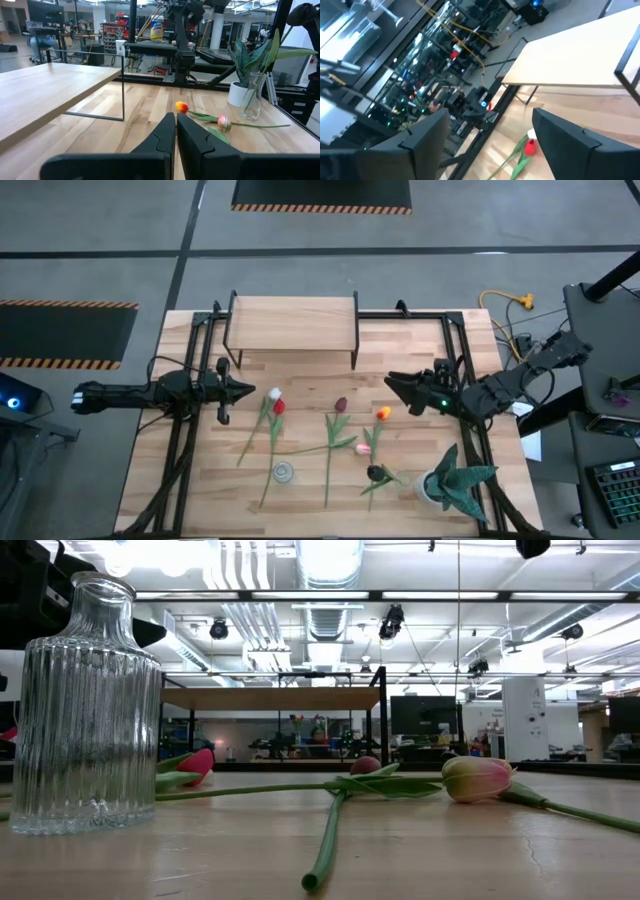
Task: Pick and place flowers into a vace then onto a shelf
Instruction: Put the yellow flower into the right transparent vase
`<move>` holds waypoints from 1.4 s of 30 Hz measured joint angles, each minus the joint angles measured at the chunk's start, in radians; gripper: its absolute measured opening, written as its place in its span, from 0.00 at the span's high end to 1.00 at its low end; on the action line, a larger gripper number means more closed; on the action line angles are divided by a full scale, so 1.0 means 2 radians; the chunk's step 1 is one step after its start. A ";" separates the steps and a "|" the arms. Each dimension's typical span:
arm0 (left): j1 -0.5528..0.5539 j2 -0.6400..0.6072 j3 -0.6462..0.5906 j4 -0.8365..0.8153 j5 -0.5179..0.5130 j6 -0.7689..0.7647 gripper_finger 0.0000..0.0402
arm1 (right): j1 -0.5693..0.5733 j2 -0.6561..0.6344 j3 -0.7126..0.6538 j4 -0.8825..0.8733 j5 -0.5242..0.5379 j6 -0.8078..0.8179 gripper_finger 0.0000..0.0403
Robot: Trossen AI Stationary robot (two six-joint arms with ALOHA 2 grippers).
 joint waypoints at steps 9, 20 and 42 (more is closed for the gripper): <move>0.000 0.000 0.000 0.000 0.000 0.000 1.00 | -0.070 0.006 0.000 -0.083 -0.079 0.128 0.31; 0.000 0.000 0.000 0.000 0.000 0.000 1.00 | -0.131 0.061 0.000 -0.208 -0.259 0.277 0.35; 0.000 0.000 -0.001 -0.016 0.000 0.000 1.00 | -0.136 0.181 0.019 -0.336 -0.376 0.378 0.35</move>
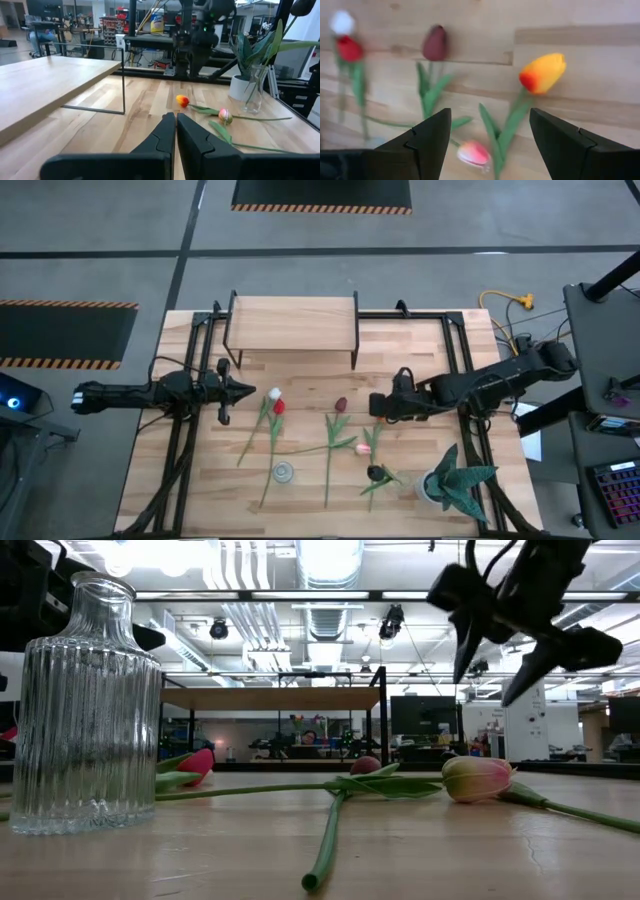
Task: Pick and place flowers into a vace then onto a shelf
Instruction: Put the yellow flower into the right transparent vase
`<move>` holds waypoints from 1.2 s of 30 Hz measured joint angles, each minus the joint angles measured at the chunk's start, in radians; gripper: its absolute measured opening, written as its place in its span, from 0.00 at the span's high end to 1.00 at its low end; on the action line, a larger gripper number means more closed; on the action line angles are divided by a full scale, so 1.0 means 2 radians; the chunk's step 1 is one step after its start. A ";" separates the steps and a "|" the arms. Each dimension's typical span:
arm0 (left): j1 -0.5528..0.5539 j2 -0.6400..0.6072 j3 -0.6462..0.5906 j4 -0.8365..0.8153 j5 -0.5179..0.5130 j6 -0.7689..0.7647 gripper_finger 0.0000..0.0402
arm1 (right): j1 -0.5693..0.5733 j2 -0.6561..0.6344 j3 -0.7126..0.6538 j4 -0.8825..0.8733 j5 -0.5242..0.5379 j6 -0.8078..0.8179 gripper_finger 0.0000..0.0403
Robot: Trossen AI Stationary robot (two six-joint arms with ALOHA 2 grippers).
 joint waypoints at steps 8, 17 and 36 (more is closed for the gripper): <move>0.000 0.000 0.000 0.001 0.000 0.000 1.00 | 0.000 0.051 0.000 0.002 -0.032 0.000 0.37; 0.000 0.000 0.000 0.001 0.000 0.000 1.00 | 0.000 0.096 0.000 0.008 -0.032 0.012 0.40; 0.000 0.000 0.000 -0.008 0.001 0.000 1.00 | 0.000 0.185 0.003 0.037 -0.062 0.010 0.46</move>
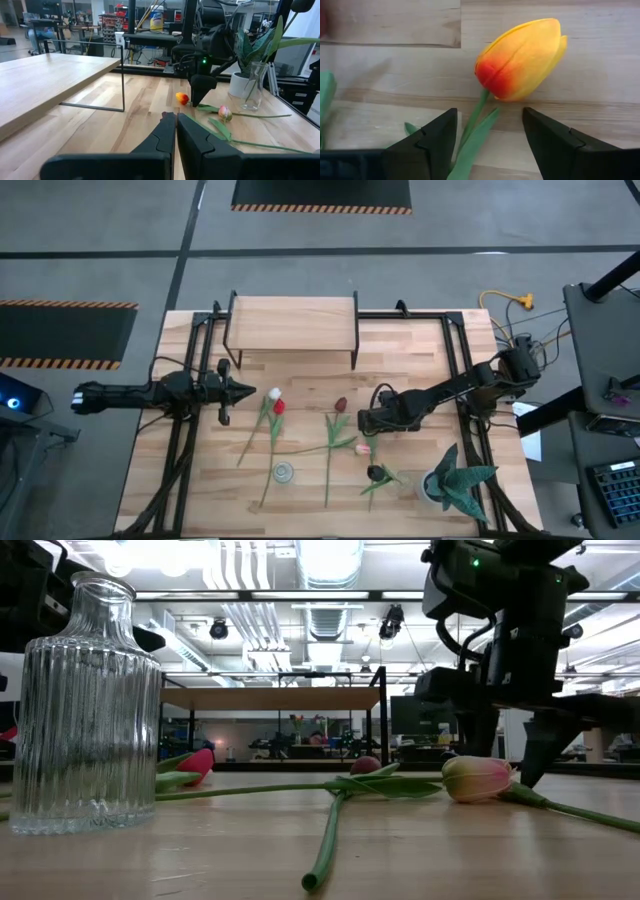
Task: Pick and place flowers into a vace then onto a shelf
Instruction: Put the yellow flower into the right transparent vase
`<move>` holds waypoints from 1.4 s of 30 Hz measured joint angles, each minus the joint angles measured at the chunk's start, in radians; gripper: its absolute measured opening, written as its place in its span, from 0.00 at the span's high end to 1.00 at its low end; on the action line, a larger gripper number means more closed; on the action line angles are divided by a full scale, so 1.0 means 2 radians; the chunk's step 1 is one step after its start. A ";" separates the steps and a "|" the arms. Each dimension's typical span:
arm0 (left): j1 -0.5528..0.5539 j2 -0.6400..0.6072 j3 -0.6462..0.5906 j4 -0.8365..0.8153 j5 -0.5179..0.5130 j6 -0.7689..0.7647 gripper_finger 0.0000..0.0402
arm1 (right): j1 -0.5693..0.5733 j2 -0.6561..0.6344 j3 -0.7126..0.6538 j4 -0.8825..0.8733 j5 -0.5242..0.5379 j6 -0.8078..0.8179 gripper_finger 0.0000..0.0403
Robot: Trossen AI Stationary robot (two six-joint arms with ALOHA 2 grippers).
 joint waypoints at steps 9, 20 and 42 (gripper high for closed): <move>0.000 0.000 0.000 -0.001 0.000 0.000 1.00 | -0.002 -0.008 -0.002 -0.012 -0.007 -0.001 0.70; 0.000 0.000 0.000 -0.002 0.000 0.000 1.00 | -0.005 -0.026 -0.004 -0.017 -0.011 0.000 0.97; 0.000 0.000 0.000 -0.002 -0.001 0.000 1.00 | -0.005 -0.070 -0.005 -0.006 0.074 0.001 0.97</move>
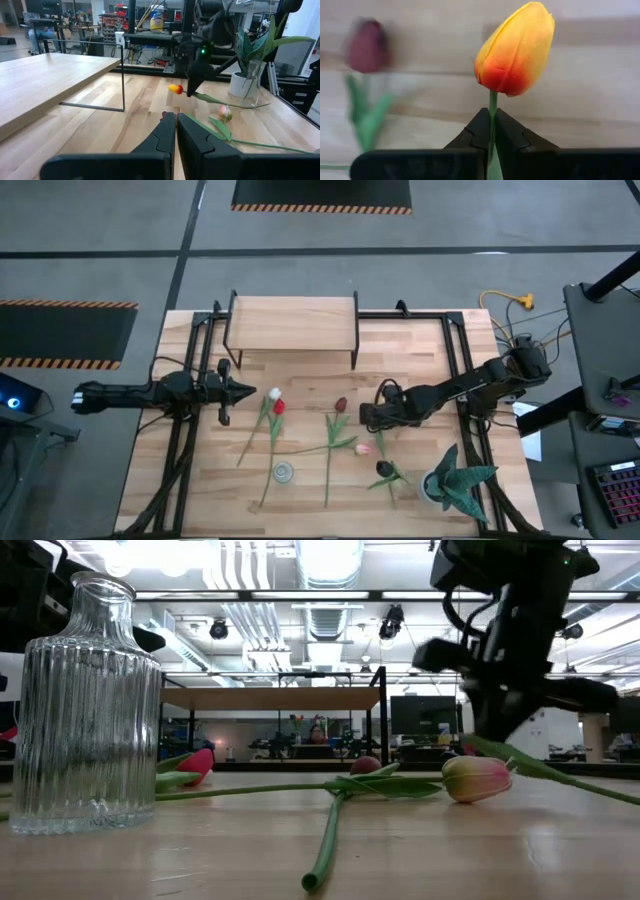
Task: Pick and place flowers into a vace then onto a shelf
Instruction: Put the yellow flower into the right transparent vase
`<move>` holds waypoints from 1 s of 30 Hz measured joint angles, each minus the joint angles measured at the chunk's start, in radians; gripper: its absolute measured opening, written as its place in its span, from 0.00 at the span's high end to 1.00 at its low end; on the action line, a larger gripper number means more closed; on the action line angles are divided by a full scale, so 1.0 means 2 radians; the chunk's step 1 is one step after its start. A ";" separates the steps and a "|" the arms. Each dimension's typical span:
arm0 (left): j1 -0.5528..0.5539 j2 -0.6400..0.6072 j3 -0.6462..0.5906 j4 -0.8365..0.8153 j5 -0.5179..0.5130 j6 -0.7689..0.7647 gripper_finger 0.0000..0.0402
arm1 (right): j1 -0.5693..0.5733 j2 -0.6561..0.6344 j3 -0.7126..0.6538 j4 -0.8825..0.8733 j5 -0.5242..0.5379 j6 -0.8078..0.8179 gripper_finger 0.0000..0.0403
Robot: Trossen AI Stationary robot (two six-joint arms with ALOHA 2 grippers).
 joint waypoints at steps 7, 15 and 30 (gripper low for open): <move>0.000 0.000 0.000 0.000 0.000 0.000 1.00 | 0.000 -0.056 0.000 0.022 0.084 -0.002 0.97; 0.000 0.000 0.000 0.000 0.000 0.000 1.00 | 0.000 -0.149 0.001 0.044 0.175 -0.053 0.97; 0.000 0.000 0.000 0.000 -0.003 0.000 1.00 | 0.000 -0.323 0.001 0.181 0.272 -0.337 0.97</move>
